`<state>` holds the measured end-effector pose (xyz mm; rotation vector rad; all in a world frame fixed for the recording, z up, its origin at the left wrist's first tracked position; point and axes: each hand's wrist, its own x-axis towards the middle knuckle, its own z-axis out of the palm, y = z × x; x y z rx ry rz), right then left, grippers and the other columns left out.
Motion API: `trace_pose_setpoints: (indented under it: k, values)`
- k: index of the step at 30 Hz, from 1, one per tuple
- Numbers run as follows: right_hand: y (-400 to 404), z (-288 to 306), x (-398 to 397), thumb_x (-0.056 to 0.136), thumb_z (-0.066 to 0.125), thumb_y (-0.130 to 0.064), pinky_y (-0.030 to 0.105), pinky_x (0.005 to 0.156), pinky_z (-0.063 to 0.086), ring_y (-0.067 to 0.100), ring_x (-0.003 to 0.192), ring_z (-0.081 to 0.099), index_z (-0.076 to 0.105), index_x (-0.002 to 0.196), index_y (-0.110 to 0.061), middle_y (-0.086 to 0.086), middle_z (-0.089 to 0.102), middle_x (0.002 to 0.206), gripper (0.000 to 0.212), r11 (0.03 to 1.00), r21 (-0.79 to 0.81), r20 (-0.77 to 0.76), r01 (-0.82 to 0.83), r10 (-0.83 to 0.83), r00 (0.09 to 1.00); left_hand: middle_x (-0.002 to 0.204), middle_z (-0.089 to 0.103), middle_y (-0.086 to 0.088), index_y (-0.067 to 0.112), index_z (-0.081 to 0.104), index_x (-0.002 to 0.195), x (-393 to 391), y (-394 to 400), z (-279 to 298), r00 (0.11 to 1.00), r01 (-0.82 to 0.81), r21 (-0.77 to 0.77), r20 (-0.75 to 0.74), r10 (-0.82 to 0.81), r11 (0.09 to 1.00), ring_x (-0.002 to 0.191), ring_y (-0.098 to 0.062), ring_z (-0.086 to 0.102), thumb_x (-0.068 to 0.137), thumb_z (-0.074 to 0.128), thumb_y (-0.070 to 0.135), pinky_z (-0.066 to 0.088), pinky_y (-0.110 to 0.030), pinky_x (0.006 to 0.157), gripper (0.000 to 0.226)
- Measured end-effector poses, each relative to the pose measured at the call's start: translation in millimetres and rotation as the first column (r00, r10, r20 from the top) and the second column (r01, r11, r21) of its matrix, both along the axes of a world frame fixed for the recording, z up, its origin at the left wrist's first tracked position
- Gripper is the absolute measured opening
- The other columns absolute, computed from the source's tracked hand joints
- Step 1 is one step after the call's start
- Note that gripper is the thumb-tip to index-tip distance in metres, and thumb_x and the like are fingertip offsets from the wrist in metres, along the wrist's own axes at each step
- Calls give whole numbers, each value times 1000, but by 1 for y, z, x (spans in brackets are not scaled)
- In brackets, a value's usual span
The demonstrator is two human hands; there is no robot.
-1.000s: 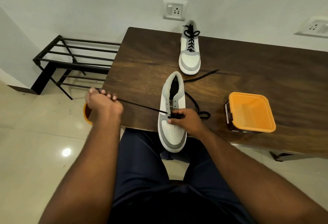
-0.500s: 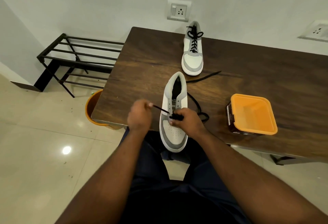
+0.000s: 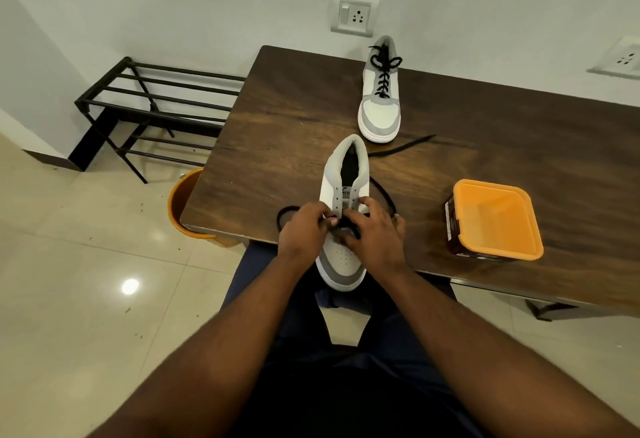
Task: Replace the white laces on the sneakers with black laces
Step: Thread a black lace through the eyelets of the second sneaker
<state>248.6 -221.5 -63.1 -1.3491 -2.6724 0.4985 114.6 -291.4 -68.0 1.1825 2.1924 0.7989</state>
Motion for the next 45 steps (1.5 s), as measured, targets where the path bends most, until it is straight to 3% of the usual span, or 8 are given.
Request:
trace_pose_setpoints:
  k: [3, 6, 8, 15, 20, 27, 35, 45]
  values:
    - [-1, 1, 2, 85, 63, -52, 53, 110, 19, 18, 133, 41, 54, 129, -40, -7, 35, 148, 46, 1000, -2, 14, -1, 1, 1000, 98, 55, 5, 24, 58, 97, -21, -7, -1, 983, -157, -6, -92, 156, 988, 84, -17, 57, 96, 55, 27, 50, -36, 75, 4]
    - [-1, 2, 3, 85, 61, -56, 53, 110, 16, 19, 134, 38, 52, 131, -42, -9, 33, 149, 49, 1000, -5, 41, 14, -14, 999, 110, 58, -7, 14, 62, 105, -70, -30, 7, 773, -633, 52, -11, 634, 773, 97, -27, 61, 92, 60, 13, 48, -35, 77, 13]
    - [-2, 2, 3, 85, 62, -55, 53, 110, 16, 20, 133, 40, 53, 131, -40, -9, 34, 149, 50, 1000, -10, 27, 22, -21, 999, 127, 49, -16, 8, 61, 117, -88, -45, 15, 696, -718, -28, -59, 716, 696, 108, -35, 57, 94, 59, 14, 44, -38, 81, 24]
    - [-3, 2, 2, 86, 62, -51, 53, 110, 18, 19, 129, 43, 51, 131, -43, -9, 33, 149, 47, 999, 0, 51, 38, -38, 998, 113, 64, 1, 20, 68, 115, -9, -5, 13, 999, -43, 72, -1, 43, 997, 102, -17, 61, 95, 60, 25, 51, -35, 86, 22]
    - [-2, 4, 4, 86, 61, -53, 50, 104, 26, 20, 124, 49, 49, 131, -43, -6, 36, 146, 48, 999, 40, 84, 16, -19, 996, 94, 65, 0, 18, 68, 91, -7, 5, 12, 995, 48, -42, -84, -52, 998, 86, -22, 63, 95, 57, 26, 51, -35, 74, 14]
    - [6, 2, 11, 82, 63, -59, 47, 92, 42, 23, 115, 56, 48, 125, -36, -6, 51, 132, 52, 995, -93, -2, 40, -40, 999, 110, 53, -6, 17, 60, 107, -103, -45, 9, 960, -158, -381, -276, 51, 911, 103, -33, 59, 99, 50, 31, 45, -42, 82, 19]
    - [4, -8, 11, 80, 64, -58, 45, 86, 51, 24, 108, 60, 45, 126, -37, -9, 55, 130, 54, 994, -108, -95, 24, -35, 995, 136, 49, 4, 29, 52, 135, -20, -15, 11, 993, 18, -95, -112, -29, 995, 118, -22, 56, 97, 53, 42, 48, -40, 92, 40]
    - [16, 1, 16, 78, 69, -55, 41, 81, 53, 20, 105, 61, 53, 117, -31, -9, 60, 124, 49, 996, -85, -42, -24, 20, 999, 92, 67, -3, 18, 71, 96, -14, 8, 24, 960, 15, -219, -269, -75, 976, 84, -27, 65, 95, 54, 28, 47, -32, 67, 20]
